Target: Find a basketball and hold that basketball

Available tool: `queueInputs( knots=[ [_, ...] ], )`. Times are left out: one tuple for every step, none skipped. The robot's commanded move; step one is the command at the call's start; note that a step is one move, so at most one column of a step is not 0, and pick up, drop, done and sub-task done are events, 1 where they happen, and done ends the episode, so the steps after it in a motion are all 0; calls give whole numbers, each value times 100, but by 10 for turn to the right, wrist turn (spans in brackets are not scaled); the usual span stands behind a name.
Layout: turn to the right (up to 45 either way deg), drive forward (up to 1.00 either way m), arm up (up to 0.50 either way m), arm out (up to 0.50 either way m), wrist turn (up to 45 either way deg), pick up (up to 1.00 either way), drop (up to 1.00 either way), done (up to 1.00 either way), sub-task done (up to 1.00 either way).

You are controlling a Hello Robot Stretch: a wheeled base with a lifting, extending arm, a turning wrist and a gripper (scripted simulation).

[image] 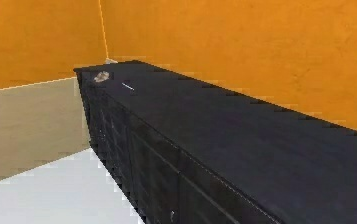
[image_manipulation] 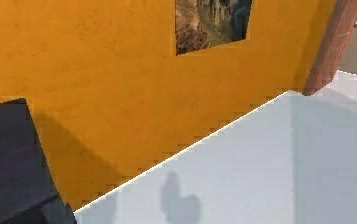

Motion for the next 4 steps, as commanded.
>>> queueInputs(
  knots=[
    [-450,0,0,0,0,0,0,0,0],
    [-300,0,0,0,0,0,0,0,0],
    [-30,0,0,0,0,0,0,0,0],
    [0,35,0,0,0,0,0,0,0]
  ],
)
